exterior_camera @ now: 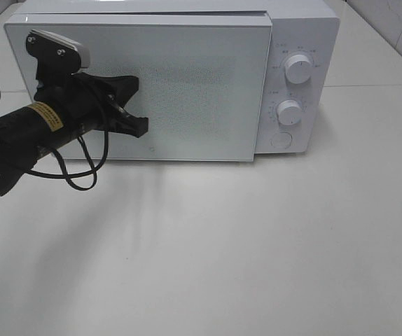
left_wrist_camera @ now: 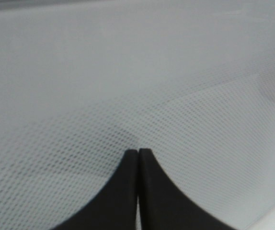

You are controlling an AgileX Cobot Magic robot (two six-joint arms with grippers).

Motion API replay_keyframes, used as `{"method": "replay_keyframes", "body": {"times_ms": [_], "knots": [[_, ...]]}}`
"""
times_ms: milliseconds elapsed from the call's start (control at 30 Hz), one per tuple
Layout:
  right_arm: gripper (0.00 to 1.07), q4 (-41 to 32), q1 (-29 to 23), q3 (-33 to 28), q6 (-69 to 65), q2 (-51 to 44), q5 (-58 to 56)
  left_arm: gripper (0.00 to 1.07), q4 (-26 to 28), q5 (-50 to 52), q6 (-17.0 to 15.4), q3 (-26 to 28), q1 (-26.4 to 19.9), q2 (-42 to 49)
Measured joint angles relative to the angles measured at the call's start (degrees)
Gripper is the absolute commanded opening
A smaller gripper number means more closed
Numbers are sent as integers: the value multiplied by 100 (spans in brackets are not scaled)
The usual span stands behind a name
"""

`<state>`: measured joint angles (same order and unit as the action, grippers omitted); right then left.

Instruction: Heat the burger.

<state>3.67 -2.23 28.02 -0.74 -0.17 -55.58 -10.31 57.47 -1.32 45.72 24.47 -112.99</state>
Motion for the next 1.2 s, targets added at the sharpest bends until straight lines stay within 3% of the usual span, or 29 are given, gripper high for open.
{"method": "replay_keyframes", "body": {"times_ms": [200, 567, 1200], "knots": [[52, 0, 0, 0, 0, 0, 0, 0, 46, -298, 372, 561, 332, -258], [52, 0, 0, 0, 0, 0, 0, 0, -11, -1140, 407, 1633, 894, -613], [52, 0, 0, 0, 0, 0, 0, 0, 951, -1581, 407, 1862, 1364, -401]]}}
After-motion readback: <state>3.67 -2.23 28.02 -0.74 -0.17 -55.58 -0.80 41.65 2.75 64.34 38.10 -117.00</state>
